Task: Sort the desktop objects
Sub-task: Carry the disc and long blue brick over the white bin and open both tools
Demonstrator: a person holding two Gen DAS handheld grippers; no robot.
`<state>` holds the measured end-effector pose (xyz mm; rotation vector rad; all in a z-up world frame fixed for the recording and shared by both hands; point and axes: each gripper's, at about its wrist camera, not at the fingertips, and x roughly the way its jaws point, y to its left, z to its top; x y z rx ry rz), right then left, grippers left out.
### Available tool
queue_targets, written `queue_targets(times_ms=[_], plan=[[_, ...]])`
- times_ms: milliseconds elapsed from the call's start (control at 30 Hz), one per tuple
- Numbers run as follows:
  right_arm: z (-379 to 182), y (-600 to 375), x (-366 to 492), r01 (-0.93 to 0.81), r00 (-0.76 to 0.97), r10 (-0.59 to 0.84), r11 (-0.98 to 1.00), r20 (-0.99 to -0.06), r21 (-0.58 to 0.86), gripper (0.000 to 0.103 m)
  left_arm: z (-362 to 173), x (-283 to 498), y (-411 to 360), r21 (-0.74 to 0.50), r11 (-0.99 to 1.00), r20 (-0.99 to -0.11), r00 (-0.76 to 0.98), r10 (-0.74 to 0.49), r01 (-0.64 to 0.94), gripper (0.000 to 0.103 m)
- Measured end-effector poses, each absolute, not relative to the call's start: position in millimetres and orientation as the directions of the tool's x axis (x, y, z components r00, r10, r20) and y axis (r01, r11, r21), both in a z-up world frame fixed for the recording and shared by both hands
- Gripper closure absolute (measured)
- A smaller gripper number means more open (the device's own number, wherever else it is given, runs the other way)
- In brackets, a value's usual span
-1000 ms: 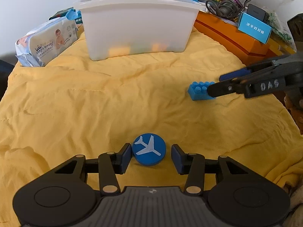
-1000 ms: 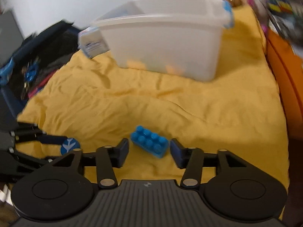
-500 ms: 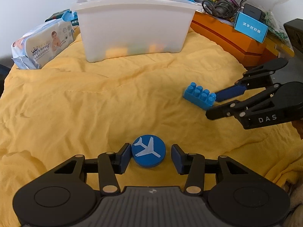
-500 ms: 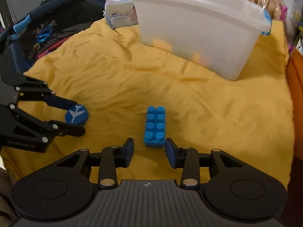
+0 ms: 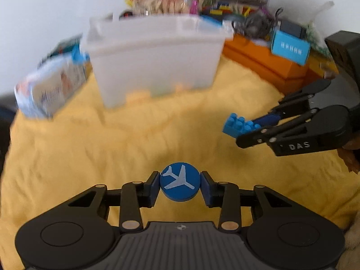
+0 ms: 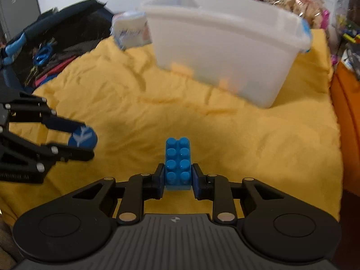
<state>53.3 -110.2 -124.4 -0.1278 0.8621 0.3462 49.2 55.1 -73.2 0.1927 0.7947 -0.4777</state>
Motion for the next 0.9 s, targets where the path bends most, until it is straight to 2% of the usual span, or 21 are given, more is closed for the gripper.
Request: queue_targets(times_ms=[200,300,433,700,733,767,800,867,900], plan=[[-59.2,-123.2,78.9,-0.309,0.738,0.220,0.951,-0.638,-0.030,0.076,-10.1,92.7,47.0,0.082,0.859,-0.601,0.712,-0.362,0.506,0.061],[-35.2,-130.9,102.4,-0.268,0.788,0.190,0.962,-0.585,-0.048,0.076,21.1,124.2,46.7,0.068,0.871,-0.540,0.752,-0.378,0.486,0.061],[-17.0,-137.8,133.8,-0.218,0.819,0.145,0.974,-0.555,-0.067,0.076,45.8,161.7,40.4,0.109,0.885,-0.484,0.802,-0.350,0.452,0.061],[-31.6,-147.0,189.1,-0.164,0.795,0.085,0.983,-0.600,-0.078,0.075,10.0,236.5,38.5,0.077,0.922,-0.553,0.785,-0.277,0.380,0.061],[-38.0,-146.8,193.8,-0.148,0.790,0.064,0.985,-0.610,-0.089,0.065,3.0,244.1,35.5,0.080,0.925,-0.570,0.779,-0.263,0.371,0.061],[-45.0,-146.3,198.5,-0.137,0.777,0.047,0.986,-0.628,-0.096,0.048,-1.9,248.3,33.2,0.078,0.927,-0.588,0.768,-0.255,0.367,0.060],[-49.4,-146.6,199.9,-0.138,0.774,0.050,0.986,-0.632,-0.090,0.047,-4.0,249.6,31.2,0.068,0.925,-0.597,0.758,-0.263,0.375,0.056],[-48.9,-146.4,195.4,-0.142,0.785,0.063,0.987,-0.616,-0.080,0.046,-3.4,242.6,31.3,0.072,0.915,-0.585,0.760,-0.284,0.397,0.039],[-47.5,-145.7,193.4,-0.142,0.788,0.061,0.986,-0.612,-0.085,0.044,-2.9,239.0,30.9,0.088,0.916,-0.575,0.770,-0.275,0.392,0.027]])
